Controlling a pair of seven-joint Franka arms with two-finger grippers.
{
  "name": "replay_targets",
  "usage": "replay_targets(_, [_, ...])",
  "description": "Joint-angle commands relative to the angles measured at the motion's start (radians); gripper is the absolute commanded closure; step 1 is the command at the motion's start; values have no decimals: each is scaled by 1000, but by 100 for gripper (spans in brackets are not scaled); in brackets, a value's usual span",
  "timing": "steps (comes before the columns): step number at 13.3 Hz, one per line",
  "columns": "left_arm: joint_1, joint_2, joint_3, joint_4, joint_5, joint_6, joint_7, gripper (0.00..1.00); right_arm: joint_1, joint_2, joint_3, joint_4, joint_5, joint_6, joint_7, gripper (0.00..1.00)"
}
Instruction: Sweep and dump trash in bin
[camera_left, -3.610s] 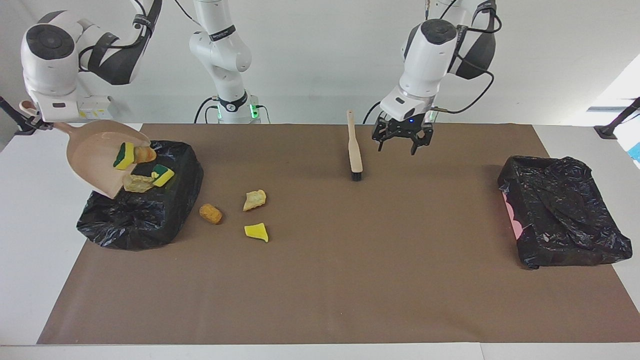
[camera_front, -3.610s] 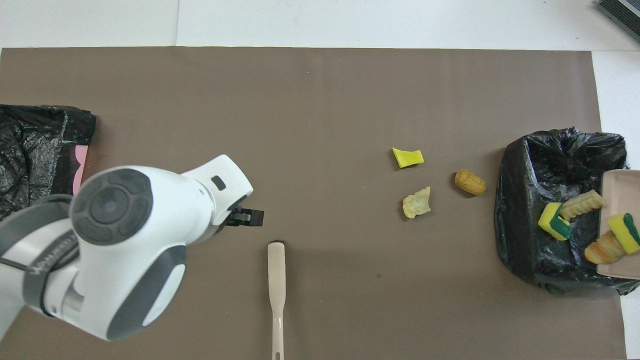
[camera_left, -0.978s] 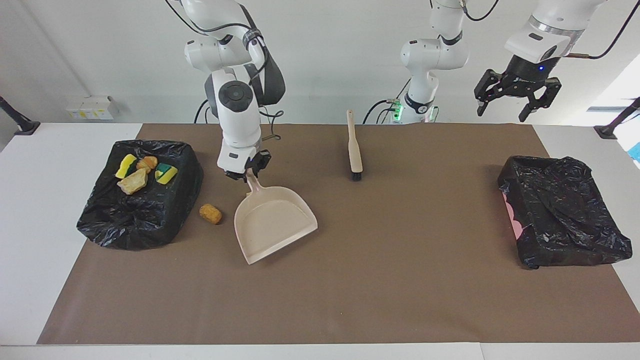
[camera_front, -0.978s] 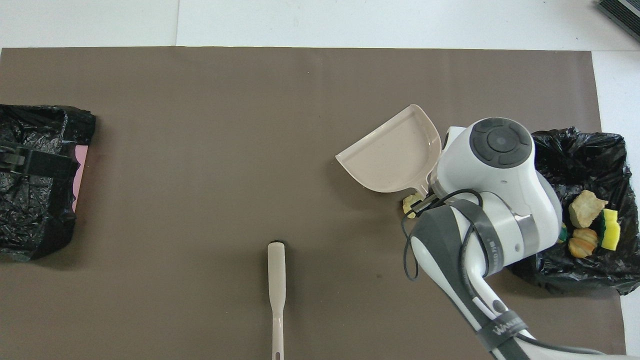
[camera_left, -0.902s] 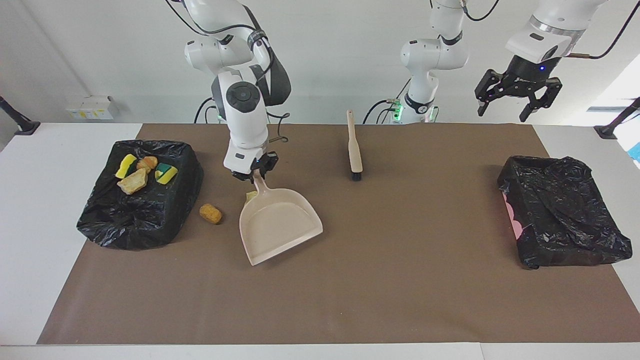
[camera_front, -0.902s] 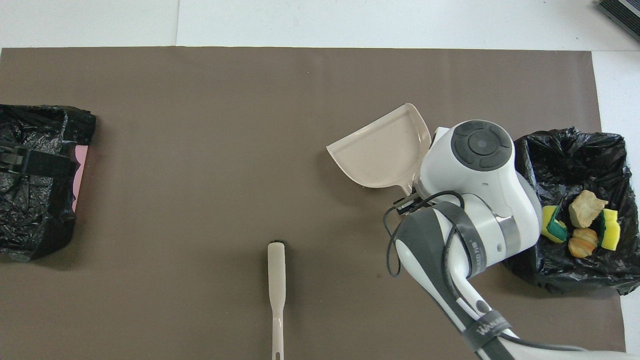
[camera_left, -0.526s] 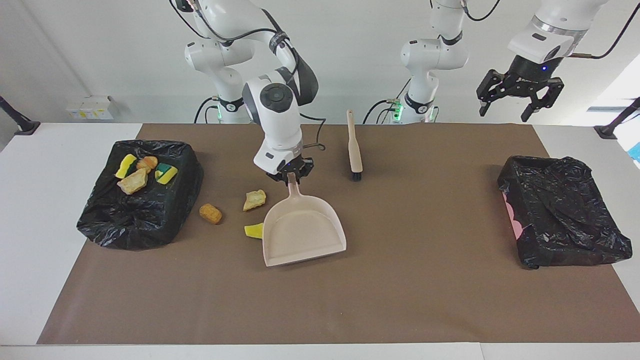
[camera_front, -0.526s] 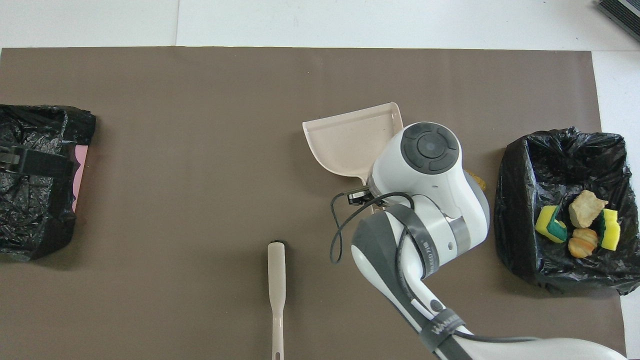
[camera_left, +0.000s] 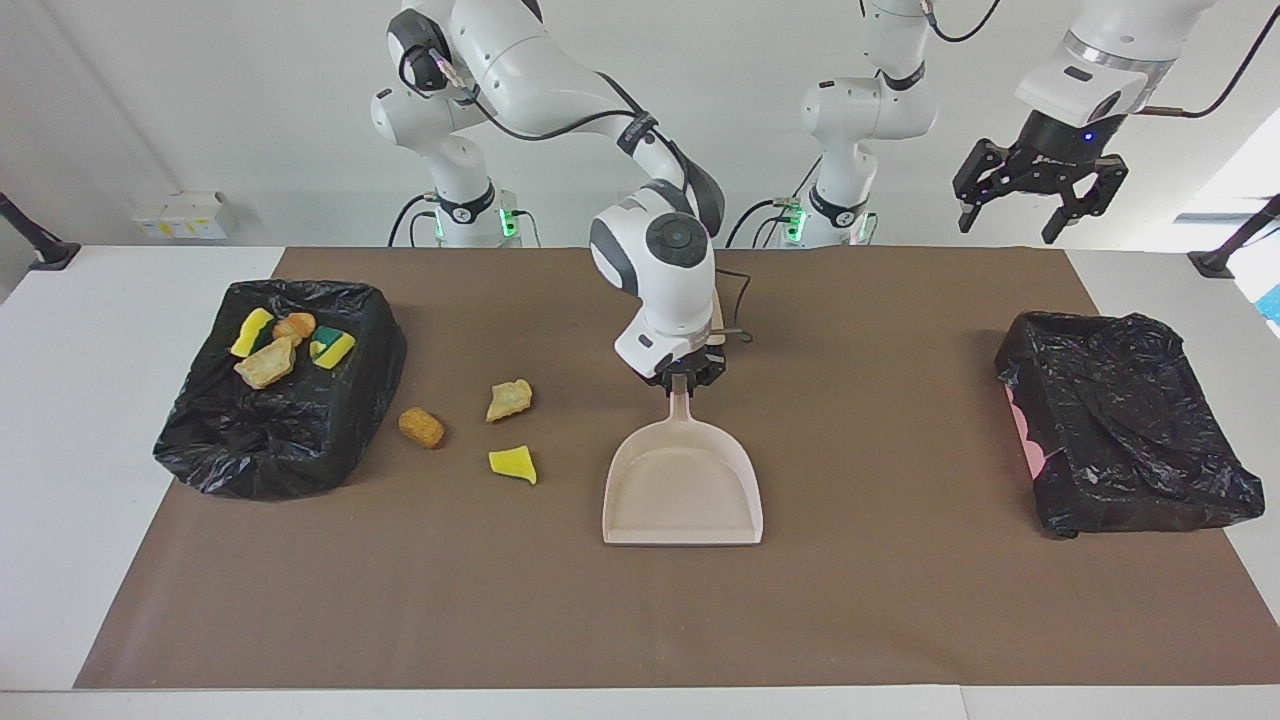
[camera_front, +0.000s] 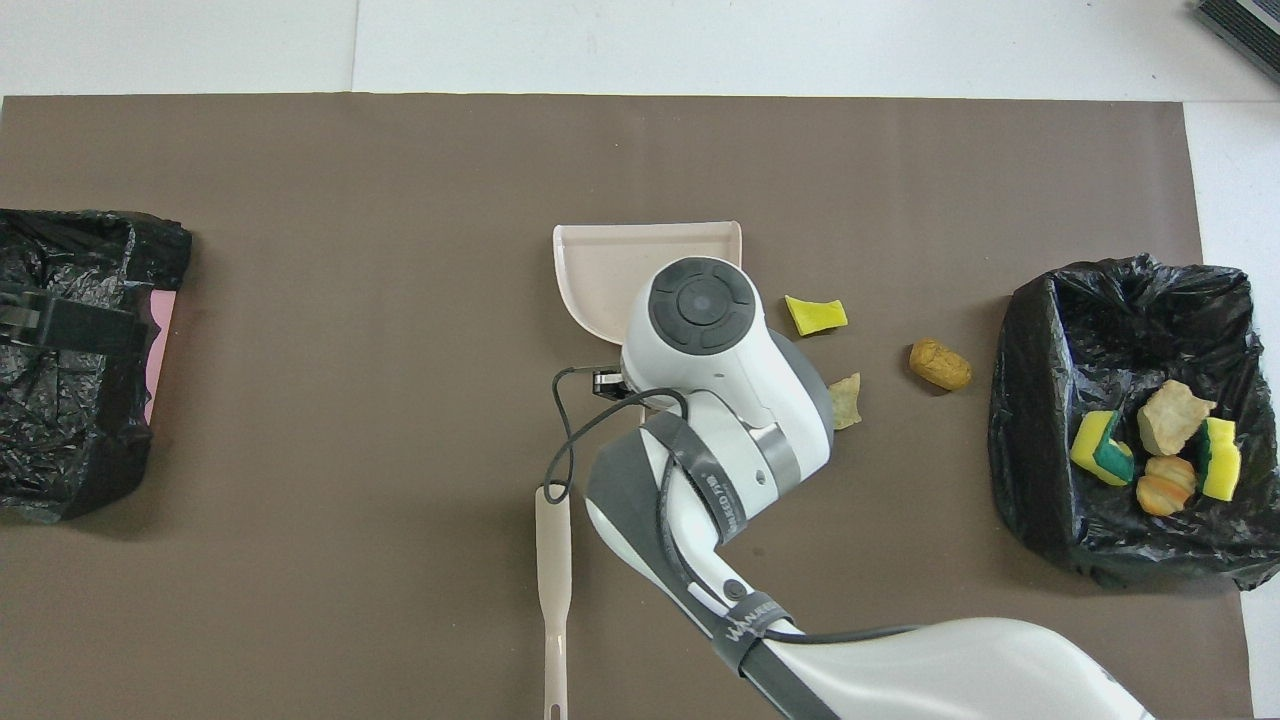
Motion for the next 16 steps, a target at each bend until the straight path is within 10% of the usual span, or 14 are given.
replay_targets(1, [19,-12,-14,-1,18,-17,3,0,-7,37,-1,66,3,-2,12,100])
replay_targets(3, [19,-12,-14,-1,18,-17,3,0,-10,36,-1,59,23,63,12,100])
replay_targets(4, [19,-12,-14,-3,18,-17,3,0,-11,36,-1,55,10,80,9,30])
replay_targets(5, [19,-12,-14,-1,18,-17,3,0,-8,33,-1,49,-1,76,-1,0])
replay_targets(16, [4,-28,-24,-36,8,-2,-7,0,120,-217,3,-190,8,-102,12,0])
